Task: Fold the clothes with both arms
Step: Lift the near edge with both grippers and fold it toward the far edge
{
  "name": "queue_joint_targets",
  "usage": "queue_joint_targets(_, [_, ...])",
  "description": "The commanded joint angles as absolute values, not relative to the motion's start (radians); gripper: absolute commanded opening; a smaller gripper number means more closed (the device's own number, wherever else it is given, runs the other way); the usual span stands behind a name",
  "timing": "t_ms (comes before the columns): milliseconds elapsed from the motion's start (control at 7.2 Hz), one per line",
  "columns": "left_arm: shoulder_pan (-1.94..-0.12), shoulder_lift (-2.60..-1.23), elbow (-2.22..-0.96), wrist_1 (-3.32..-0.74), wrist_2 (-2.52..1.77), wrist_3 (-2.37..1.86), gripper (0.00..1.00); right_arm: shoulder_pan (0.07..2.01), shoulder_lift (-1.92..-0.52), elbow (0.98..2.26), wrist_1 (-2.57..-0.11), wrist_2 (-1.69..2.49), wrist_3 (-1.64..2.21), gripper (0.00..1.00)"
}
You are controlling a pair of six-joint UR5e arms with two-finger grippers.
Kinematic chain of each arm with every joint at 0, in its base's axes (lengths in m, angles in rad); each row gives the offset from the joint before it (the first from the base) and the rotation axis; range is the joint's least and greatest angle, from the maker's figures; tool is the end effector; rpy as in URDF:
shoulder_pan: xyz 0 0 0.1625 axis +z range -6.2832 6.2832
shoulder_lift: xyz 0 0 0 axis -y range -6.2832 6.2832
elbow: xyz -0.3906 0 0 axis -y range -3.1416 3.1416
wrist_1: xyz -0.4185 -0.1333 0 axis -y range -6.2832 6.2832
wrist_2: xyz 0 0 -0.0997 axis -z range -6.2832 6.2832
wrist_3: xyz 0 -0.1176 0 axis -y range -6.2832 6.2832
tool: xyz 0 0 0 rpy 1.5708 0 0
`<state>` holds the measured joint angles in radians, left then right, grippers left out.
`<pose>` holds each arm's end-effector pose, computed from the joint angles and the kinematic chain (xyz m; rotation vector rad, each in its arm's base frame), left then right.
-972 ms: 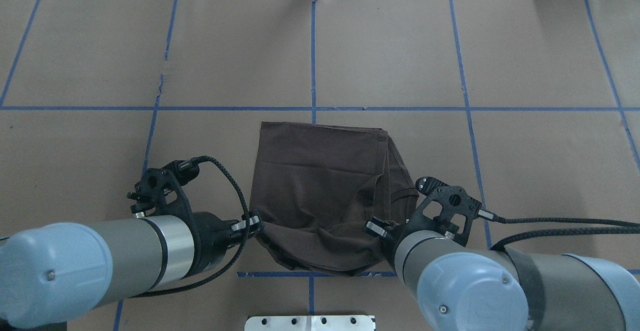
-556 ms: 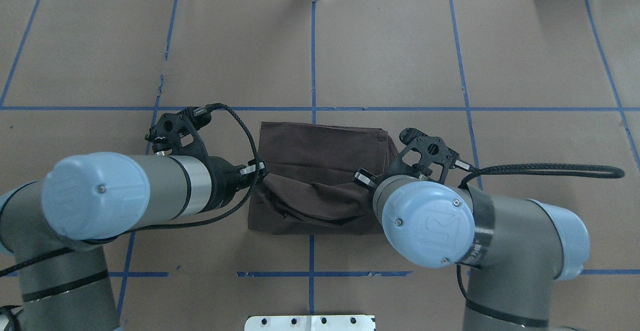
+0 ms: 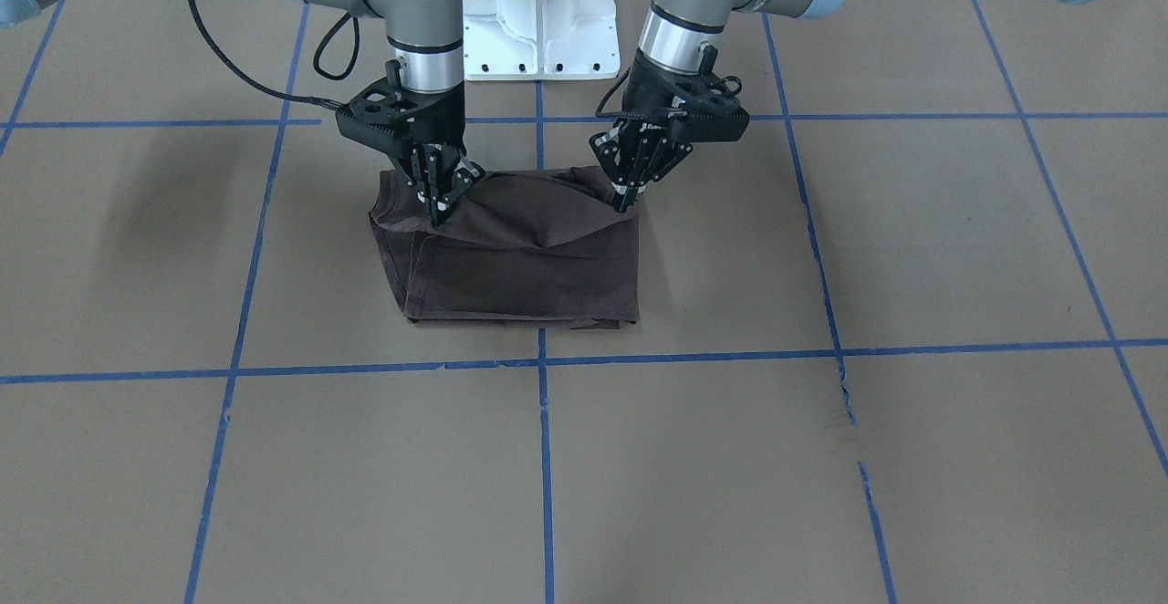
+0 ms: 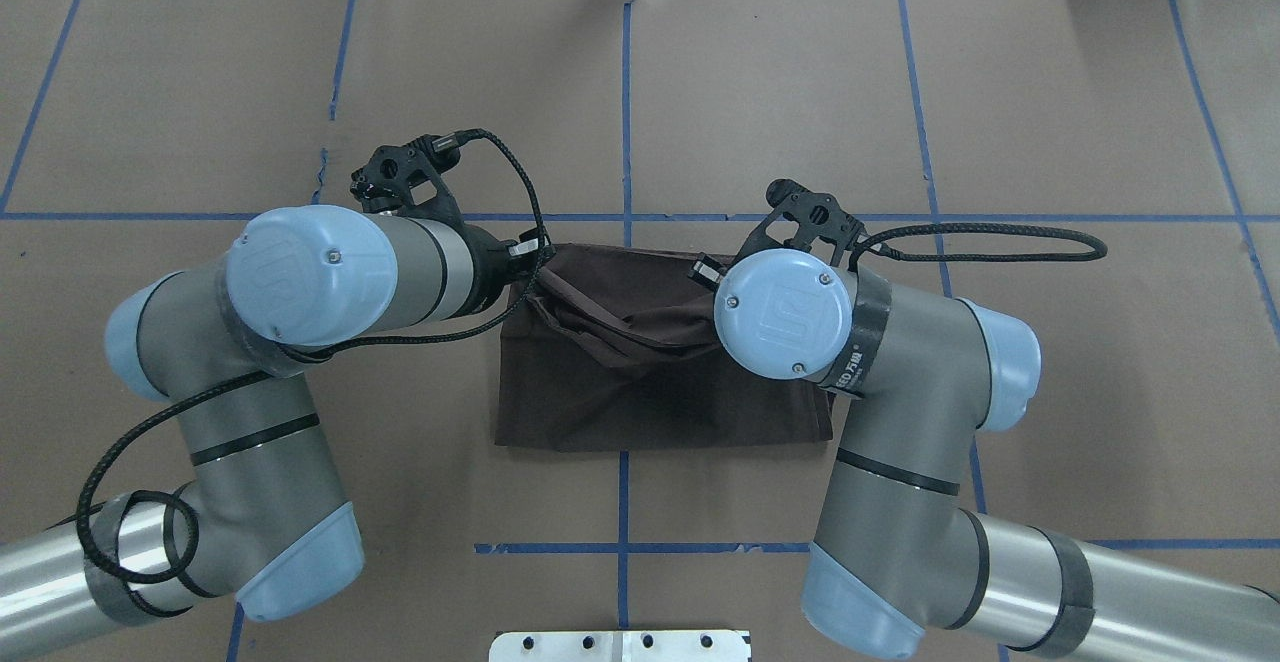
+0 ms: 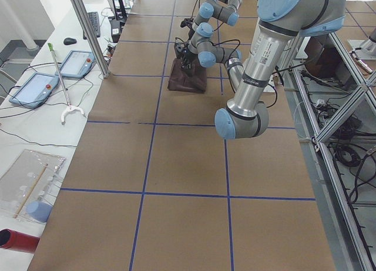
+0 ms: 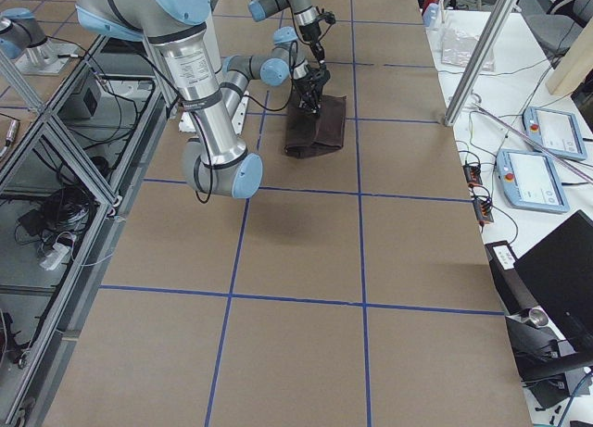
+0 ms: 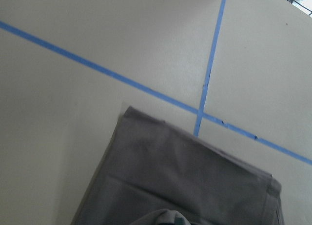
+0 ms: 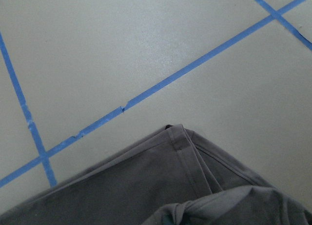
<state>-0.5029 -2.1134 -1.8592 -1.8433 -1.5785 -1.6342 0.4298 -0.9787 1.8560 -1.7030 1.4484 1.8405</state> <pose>0.4914 -0.4214 0.1518 0.2366 1.0915 -0.5028 -0.5184 -0.4000 0.1830 0.1798 -0.7490 0.7111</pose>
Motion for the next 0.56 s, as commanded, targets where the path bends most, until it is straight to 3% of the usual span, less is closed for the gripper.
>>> queue_joint_targets(0, [-0.526,-2.146,-1.720,-1.925,-1.575,-1.621,0.00,0.449,-0.956,1.783,-1.692,1.459,1.826,0.00])
queue_joint_targets(417, [-0.534,-2.183,-1.588,-1.988,-1.574,-1.598,0.00,0.460,-0.927,1.659,-1.590,1.457,1.824,0.00])
